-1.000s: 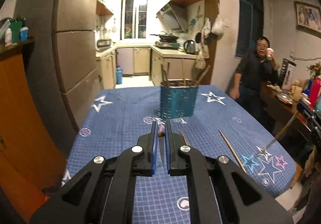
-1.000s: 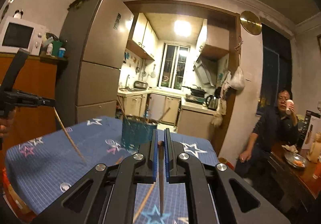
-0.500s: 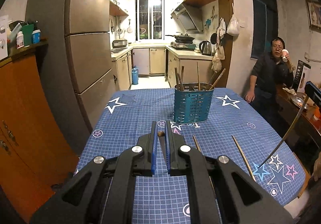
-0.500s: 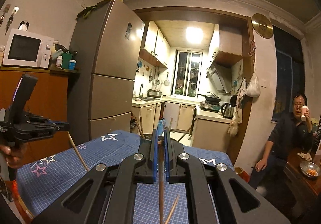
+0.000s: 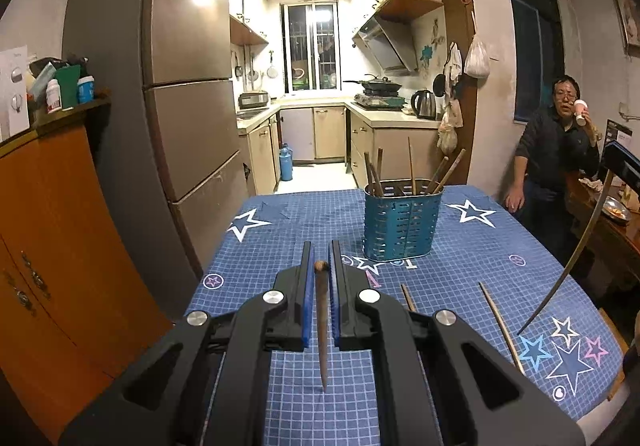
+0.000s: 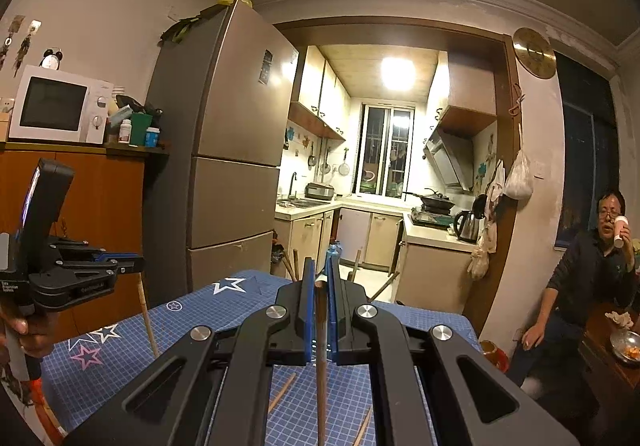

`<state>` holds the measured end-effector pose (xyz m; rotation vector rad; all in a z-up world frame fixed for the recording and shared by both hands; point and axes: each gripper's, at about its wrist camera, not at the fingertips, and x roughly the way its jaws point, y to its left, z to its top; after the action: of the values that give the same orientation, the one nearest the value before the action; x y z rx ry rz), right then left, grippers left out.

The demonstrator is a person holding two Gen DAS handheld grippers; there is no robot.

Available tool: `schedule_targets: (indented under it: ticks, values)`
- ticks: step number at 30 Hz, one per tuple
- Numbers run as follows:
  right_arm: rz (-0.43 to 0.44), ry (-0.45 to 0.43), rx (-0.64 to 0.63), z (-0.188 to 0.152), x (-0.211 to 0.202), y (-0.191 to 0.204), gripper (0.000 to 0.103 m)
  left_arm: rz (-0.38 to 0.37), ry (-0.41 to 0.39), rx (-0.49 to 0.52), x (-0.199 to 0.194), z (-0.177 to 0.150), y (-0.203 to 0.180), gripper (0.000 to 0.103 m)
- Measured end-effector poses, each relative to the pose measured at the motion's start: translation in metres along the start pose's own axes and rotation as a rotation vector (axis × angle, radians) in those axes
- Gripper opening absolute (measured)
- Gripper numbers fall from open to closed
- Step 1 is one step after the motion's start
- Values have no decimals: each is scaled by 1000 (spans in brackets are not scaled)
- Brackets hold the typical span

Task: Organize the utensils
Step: 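Carry both held chopsticks over the teal holder and lower them in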

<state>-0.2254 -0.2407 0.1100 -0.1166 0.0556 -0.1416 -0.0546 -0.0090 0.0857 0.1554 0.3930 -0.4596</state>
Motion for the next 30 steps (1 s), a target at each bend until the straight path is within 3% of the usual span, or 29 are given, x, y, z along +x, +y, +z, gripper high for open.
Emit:
schedule_targets:
  ticks: [22, 30]
  values:
    - [-4, 11, 9, -8, 3, -5, 7, 39, -14, 27, 1, 1, -5, 6]
    - [11, 4, 38, 3, 9, -10, 7, -4, -11, 33, 7, 19, -4, 6]
